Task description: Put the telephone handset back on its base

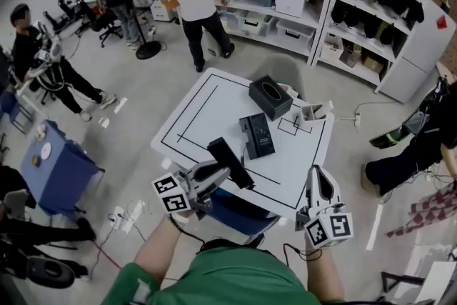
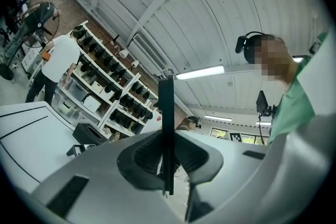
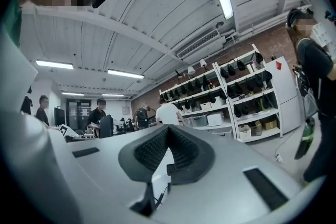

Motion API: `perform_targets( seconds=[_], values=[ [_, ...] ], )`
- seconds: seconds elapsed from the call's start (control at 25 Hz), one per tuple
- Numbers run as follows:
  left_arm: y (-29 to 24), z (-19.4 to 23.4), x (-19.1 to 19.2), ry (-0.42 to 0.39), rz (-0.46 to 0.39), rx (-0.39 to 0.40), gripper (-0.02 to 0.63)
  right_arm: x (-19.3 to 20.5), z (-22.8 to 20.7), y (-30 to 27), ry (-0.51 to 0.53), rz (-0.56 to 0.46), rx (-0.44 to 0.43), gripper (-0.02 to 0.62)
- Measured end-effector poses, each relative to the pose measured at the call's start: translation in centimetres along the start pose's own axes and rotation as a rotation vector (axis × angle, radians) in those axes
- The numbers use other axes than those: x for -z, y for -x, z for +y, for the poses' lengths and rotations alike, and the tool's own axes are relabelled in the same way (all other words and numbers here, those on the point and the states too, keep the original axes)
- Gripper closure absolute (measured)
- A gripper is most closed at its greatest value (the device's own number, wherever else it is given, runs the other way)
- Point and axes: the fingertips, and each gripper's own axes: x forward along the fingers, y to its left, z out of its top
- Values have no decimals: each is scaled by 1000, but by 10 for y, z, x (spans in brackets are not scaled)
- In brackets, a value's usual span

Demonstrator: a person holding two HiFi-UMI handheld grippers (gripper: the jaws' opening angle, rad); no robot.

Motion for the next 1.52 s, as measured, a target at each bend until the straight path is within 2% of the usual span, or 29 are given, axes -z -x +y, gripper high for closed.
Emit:
perform_targets(
  seconds=[0.16,0.4,0.64,1.12,1.52],
  values=[
    [-17,14,7,9,13,-34,525,3,-19,-10,-27,5,-35,572],
    [-31,33,15,31,62,-74,525,17,-42,-19,-97,34,-36,572],
    [-40,67,32,97,118,-77,526,41,-59,-27,-151,56,19,572],
    [-49,145,51,192,183,-66,526,89,-64,-46,-187,146,133,572],
    [-69,203,89,303,246,-60,526,96,-63,-51,-179,174,204,572]
  ],
)
